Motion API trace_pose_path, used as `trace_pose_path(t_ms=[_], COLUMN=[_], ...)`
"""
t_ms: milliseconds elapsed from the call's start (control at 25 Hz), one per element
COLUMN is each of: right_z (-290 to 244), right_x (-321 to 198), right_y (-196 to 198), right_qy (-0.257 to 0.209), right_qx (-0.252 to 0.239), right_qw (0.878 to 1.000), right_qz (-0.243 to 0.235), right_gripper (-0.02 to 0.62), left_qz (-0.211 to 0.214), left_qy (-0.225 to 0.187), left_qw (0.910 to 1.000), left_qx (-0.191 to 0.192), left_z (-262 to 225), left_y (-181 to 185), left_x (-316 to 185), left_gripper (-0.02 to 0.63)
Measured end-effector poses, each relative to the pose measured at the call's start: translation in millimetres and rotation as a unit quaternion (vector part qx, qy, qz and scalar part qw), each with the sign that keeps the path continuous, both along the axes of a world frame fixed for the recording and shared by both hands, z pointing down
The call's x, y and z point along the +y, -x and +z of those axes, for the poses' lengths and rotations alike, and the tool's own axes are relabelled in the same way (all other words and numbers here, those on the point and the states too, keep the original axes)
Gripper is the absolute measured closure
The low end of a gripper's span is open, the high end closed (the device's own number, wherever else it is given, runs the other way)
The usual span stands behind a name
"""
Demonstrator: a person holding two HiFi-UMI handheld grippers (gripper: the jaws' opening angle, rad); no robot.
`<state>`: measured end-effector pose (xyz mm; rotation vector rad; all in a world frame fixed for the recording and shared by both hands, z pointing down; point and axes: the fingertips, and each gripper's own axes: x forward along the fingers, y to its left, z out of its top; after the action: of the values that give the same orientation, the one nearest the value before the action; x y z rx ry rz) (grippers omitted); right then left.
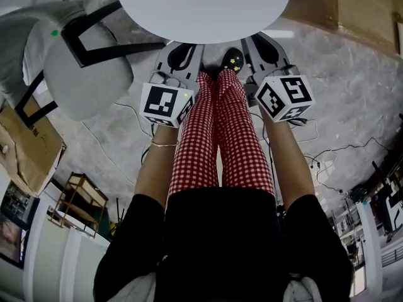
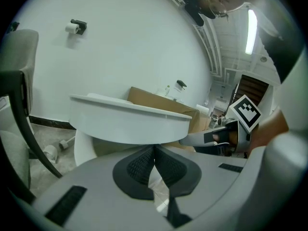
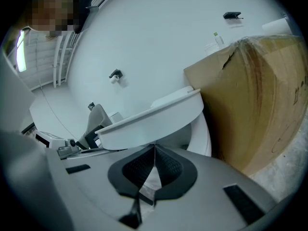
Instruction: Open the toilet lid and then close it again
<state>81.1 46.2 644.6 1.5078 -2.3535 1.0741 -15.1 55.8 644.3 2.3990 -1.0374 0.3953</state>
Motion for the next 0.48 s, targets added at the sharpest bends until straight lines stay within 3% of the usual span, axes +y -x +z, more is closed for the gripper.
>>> trace_pose_path(t_ms=[480], right_z=[20], right_x=[5], right_y=[0], right_qy=[0.010], right_qx=[0.002], right_qw=[1.000], right_qz=[0.002], right_gripper=[0.574], left_qz=[0.004], left_qy=[0.009], left_qw=[0.9999], left_qx=[-0.007], left_z=[19], left_y=[4], left_x=[7], left_gripper=[0.603])
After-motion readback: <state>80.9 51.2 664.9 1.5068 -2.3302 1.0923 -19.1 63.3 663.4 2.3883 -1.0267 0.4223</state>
